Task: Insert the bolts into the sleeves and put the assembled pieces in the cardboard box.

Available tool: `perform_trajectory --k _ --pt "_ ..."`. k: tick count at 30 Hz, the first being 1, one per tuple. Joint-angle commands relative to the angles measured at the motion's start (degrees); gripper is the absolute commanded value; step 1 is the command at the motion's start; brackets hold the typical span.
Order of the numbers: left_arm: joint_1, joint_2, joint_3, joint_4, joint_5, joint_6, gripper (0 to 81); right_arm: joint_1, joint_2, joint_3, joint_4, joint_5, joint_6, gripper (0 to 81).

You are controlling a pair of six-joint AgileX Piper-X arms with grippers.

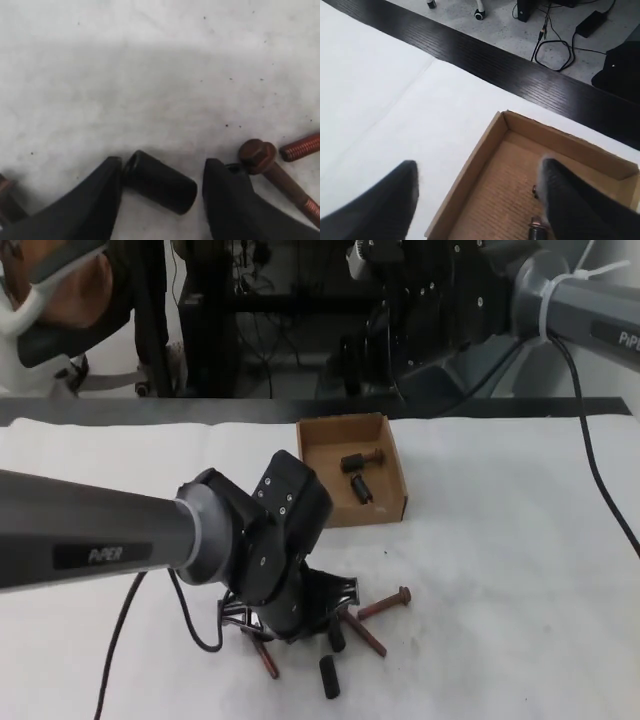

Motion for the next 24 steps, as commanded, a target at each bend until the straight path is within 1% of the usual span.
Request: perform_trajectory --k 1,4,5,6,7,10,13,16,17,19,20,22,24 --pt "-0.24 3.54 0.32 0.13 2.46 -1.42 47.2 -0.55 -0.92 -0.6 -0.12 -0.63 -0.61 64.1" --pt "-0.49 3.36 0.31 -0.74 0.31 -2.23 47.0 -0.72 -0.92 -0.6 -0.13 -0.63 -0.61 64.1" --pt "-0.49 3.36 0.31 -0.96 0.43 -2.21 45.6 -0.77 -0.92 -0.6 -0.13 -0.63 -0.61 64.1" --pt "-0.49 3.36 0.31 -0.94 0.41 -2.21 40.6 -0.81 -0.92 -0.6 -0.13 -0.63 -0.61 64.1" --pt "-0.49 3.36 0.31 -0.94 0.41 -1.83 33.0 -0.91 -0.92 -0.6 0.0 -0.63 -0.61 64.1" --pt "-0.49 3.36 0.31 -0.58 0.41 -0.01 0.3 -0.99 -0.92 -0.6 -0.01 -0.63 -0.61 64.1" --pt "-0.49 3.36 0.31 -0.3 0.41 0.41 1.3 -0.94 -0.92 -0.6 0.1 -0.97 -0.61 64.1" --pt "-0.49 3.36 0.31 0.36 1.12 1.07 1.3 -0.94 -1.39 -0.6 1.86 -3.18 -0.19 63.7" --pt "-0.49 3.18 0.31 0.74 1.19 1.25 1.3 -0.94 -1.75 -0.6 3.61 -3.19 -0.32 60.6" --pt "-0.49 2.83 0.31 0.75 1.43 1.71 1.3 -1.1 -2.69 -0.5 8.59 -3.19 -2.12 51.9" --pt "-0.49 2.66 0.31 0.61 1.81 1.71 1.3 -1.26 -3.24 -0.52 11.43 -3.19 -2.65 49.3" --pt "-0.49 2.02 0.31 0.48 1.37 1.94 1.3 -1.64 -4.74 0.0 15.0 -3.39 -2.72 49.3" --pt "-0.38 1.4 0.31 0.34 -0.17 3.5 1.3 -2.09 -7.33 1.98 14.57 -3.42 -2.72 49.3"
